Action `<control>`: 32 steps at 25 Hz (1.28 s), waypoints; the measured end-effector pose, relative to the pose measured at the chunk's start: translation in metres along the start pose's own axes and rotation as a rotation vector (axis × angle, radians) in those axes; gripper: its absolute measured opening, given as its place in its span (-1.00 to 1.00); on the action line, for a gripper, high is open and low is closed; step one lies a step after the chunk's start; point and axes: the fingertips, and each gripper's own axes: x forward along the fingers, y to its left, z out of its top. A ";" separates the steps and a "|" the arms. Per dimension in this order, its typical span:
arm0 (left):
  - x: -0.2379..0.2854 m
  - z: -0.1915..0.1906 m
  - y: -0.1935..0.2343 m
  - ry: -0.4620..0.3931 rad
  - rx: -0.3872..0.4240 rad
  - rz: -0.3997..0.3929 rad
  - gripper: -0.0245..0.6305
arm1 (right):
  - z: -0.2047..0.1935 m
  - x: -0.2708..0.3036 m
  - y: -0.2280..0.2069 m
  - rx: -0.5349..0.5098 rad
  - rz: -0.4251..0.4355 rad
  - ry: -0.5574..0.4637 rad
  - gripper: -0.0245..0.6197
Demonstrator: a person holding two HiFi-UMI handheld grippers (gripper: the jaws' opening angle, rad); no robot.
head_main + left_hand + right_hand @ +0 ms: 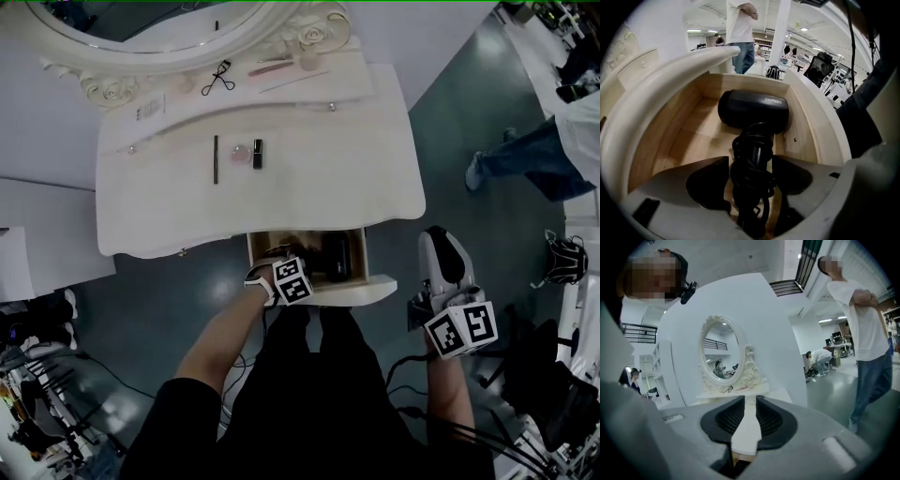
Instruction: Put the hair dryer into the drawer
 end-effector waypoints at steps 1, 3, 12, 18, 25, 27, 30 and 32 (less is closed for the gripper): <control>-0.007 0.001 0.002 -0.006 -0.006 0.012 -0.05 | 0.002 0.001 0.001 -0.001 0.003 -0.004 -0.69; -0.028 0.004 0.011 -0.027 -0.013 0.061 -0.04 | 0.009 0.002 0.003 -0.005 0.011 -0.014 -0.69; -0.208 0.062 0.058 -0.413 -0.213 0.288 -0.04 | 0.048 0.010 0.015 -0.054 0.035 -0.082 -0.70; -0.365 0.114 0.092 -0.787 -0.363 0.506 -0.24 | 0.092 0.010 0.033 -0.124 0.042 -0.154 -0.79; -0.496 0.141 0.098 -1.091 -0.458 0.720 -0.76 | 0.145 0.003 0.063 -0.176 0.087 -0.255 -0.79; -0.521 0.144 0.097 -1.143 -0.472 0.767 -0.82 | 0.159 -0.001 0.073 -0.189 0.107 -0.283 -0.79; -0.554 0.150 0.094 -1.211 -0.481 0.822 -0.90 | 0.179 -0.009 0.086 -0.213 0.135 -0.331 -0.79; -0.573 0.153 0.091 -1.246 -0.477 0.856 -0.92 | 0.191 -0.014 0.093 -0.233 0.149 -0.364 -0.79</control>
